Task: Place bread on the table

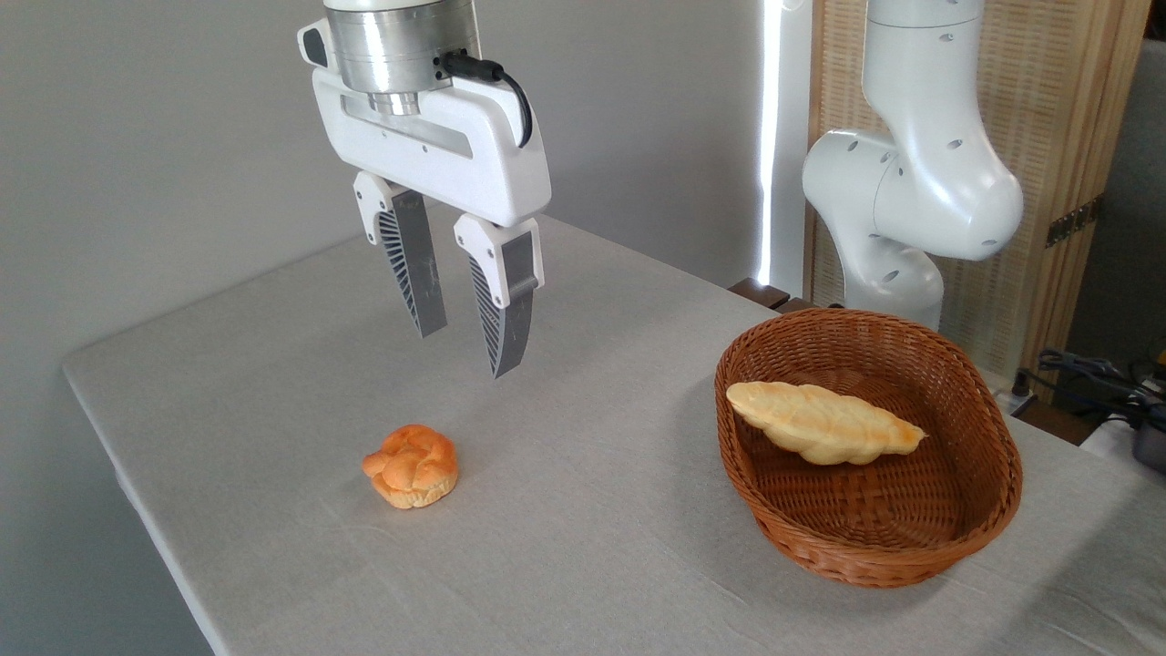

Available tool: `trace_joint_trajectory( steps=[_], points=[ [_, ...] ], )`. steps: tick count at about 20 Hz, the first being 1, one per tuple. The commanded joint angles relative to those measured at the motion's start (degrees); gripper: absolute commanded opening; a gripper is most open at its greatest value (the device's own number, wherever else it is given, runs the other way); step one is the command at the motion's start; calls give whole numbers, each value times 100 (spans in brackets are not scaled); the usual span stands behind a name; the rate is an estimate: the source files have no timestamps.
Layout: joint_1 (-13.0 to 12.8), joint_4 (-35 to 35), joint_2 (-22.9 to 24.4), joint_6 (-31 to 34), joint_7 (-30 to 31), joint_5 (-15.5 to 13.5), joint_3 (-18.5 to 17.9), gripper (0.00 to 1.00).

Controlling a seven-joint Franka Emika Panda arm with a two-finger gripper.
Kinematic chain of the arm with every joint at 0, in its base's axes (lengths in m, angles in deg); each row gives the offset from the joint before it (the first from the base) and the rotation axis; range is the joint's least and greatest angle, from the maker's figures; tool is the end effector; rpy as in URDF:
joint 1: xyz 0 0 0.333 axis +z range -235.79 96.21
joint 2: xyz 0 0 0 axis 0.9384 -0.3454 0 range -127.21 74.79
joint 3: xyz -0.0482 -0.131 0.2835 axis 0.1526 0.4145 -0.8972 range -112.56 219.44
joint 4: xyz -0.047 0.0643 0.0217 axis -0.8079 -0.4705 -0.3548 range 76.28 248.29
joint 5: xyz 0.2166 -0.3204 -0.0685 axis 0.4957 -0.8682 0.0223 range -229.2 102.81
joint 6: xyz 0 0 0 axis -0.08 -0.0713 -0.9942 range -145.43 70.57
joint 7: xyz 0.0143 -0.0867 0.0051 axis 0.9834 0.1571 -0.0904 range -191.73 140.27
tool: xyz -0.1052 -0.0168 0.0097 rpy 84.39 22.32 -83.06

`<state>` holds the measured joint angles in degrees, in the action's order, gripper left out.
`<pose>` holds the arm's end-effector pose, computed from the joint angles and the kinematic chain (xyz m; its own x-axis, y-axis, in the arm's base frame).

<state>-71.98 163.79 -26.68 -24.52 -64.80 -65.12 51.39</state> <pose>0.5636 -0.0048 0.6139 0.7751 -0.6299 0.0497 -0.6308 -0.7759 0.0026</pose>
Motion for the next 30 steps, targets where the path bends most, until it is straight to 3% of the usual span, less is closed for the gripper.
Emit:
trace_joint_trajectory(
  steps=[1,7,10,12,16,20,24,28,30],
  points=[
    [-10,-107,-7,163,-74,8,-68,100],
    [-18,-28,38,180,-153,17,-68,100],
    [-18,454,414,180,-653,17,-103,100],
    [-18,1103,905,154,-969,26,-208,100],
    [-18,2457,1960,110,-2364,61,-367,100],
    [-10,3548,2700,101,-4200,113,-647,100],
    [-1,4129,2850,180,-5284,833,-753,100],
    [8,4489,2859,110,-5909,1369,-815,100],
    [8,4709,2850,-30,-5937,1414,-815,94]
  ],
)
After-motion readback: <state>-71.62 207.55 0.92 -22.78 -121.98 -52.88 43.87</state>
